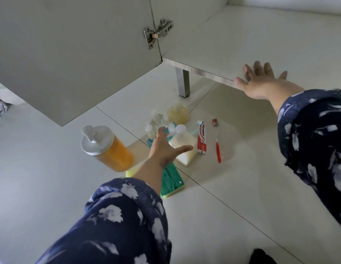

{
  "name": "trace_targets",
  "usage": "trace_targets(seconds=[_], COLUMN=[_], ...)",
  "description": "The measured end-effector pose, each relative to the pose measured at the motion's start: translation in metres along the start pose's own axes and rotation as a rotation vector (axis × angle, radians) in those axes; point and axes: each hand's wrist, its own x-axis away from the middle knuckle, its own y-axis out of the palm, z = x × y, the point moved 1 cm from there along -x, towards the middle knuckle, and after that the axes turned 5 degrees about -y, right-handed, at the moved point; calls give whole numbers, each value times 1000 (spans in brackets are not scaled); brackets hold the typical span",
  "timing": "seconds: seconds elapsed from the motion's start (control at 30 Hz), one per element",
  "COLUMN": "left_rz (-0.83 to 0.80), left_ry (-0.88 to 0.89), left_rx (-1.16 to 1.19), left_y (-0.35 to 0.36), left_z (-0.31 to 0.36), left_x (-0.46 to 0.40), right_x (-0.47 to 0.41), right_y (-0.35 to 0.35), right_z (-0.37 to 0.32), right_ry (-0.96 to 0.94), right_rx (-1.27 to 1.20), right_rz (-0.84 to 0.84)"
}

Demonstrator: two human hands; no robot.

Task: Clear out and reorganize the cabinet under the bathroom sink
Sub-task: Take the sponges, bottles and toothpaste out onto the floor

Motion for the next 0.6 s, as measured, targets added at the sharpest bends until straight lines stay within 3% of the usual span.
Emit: trace_targets(seconds=[0.2, 0.33, 0.6], left_rz=[90, 159, -1], left_ry=[163, 323, 591], left_rx=[-156, -318, -366], left_y=[-48, -40, 26], left_z=[50, 104, 212], left_x=[-19, -42, -87], right_x=[1, 1, -21], right_y=[0, 2, -28], right_z=[0, 0, 21], right_ry=[-18, -12, -12], right_rx=[-22, -62, -268], right_rz=[15, 35, 155])
